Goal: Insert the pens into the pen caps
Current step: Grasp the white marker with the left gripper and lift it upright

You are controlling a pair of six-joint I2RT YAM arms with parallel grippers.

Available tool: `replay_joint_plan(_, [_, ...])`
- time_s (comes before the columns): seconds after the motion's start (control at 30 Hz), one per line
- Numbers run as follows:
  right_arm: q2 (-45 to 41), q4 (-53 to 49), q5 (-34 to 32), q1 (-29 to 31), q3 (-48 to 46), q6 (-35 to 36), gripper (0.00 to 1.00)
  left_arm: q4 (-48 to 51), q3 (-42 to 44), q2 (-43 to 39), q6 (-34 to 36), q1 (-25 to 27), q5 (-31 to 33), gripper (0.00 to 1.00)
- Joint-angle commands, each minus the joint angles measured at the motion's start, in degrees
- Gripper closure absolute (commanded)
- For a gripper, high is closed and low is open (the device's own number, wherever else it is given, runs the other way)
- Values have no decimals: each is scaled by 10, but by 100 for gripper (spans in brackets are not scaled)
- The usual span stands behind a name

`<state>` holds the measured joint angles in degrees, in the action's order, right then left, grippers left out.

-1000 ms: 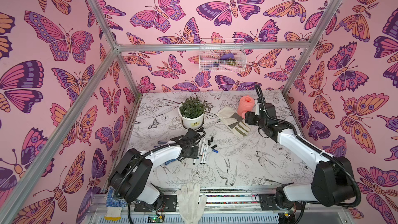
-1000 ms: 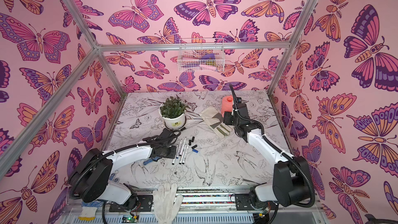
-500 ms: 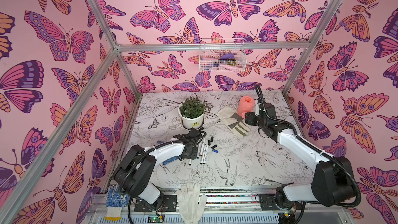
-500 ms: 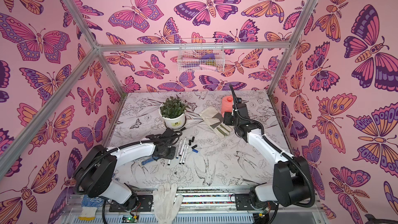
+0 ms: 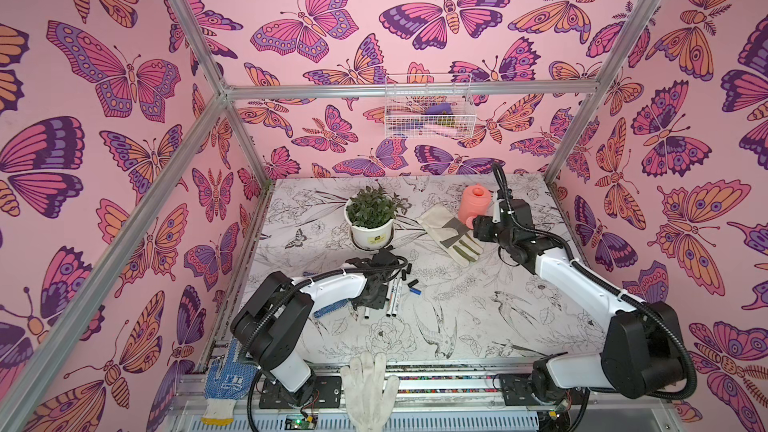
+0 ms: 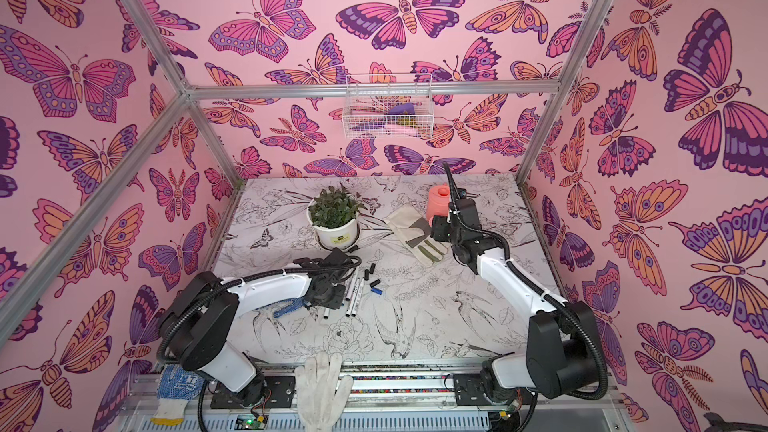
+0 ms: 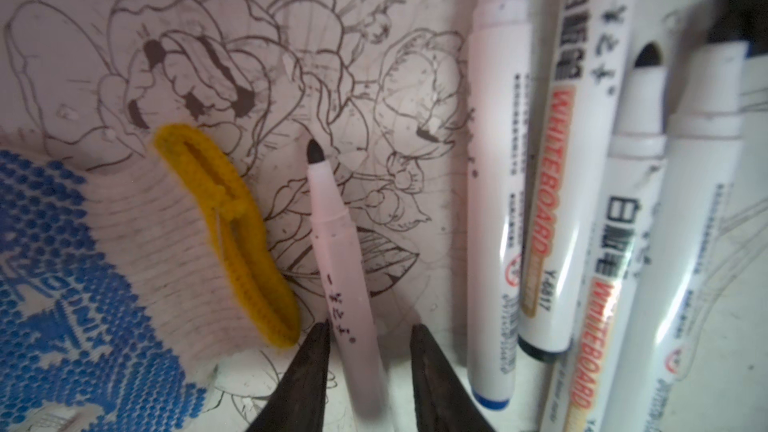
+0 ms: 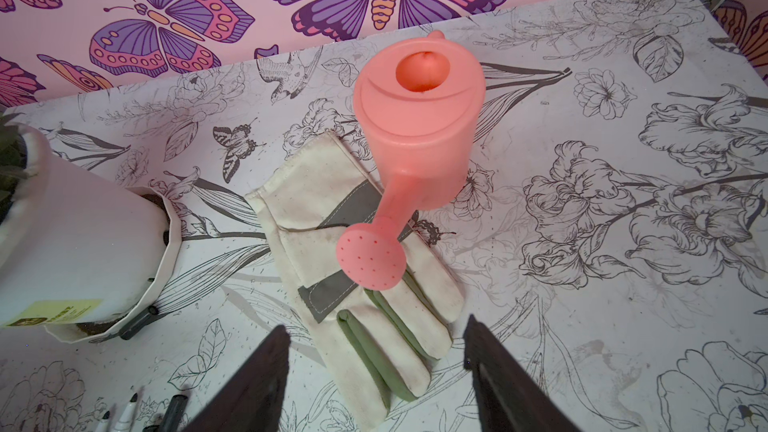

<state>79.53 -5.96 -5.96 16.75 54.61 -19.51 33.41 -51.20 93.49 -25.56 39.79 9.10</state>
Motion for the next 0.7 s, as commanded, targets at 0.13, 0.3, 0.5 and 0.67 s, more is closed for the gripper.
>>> replay_joint_plan(0.13, [-3,-14,-3,5,23,-4,32,23,-1,29,-22,1,8,80])
replay_joint_plan(0.3, [-1,-12,18,11,26,-9,32,18,-16,25,-21,-9,7,100])
replay_joint_plan(0.5, [2,4,114,67,37,-1,32,-81,-13,-68,27,-25,-47,100])
replay_joint_plan(0.67, [27,18,297,121,71,-8,34,-295,57,-167,10,-32,-95,100])
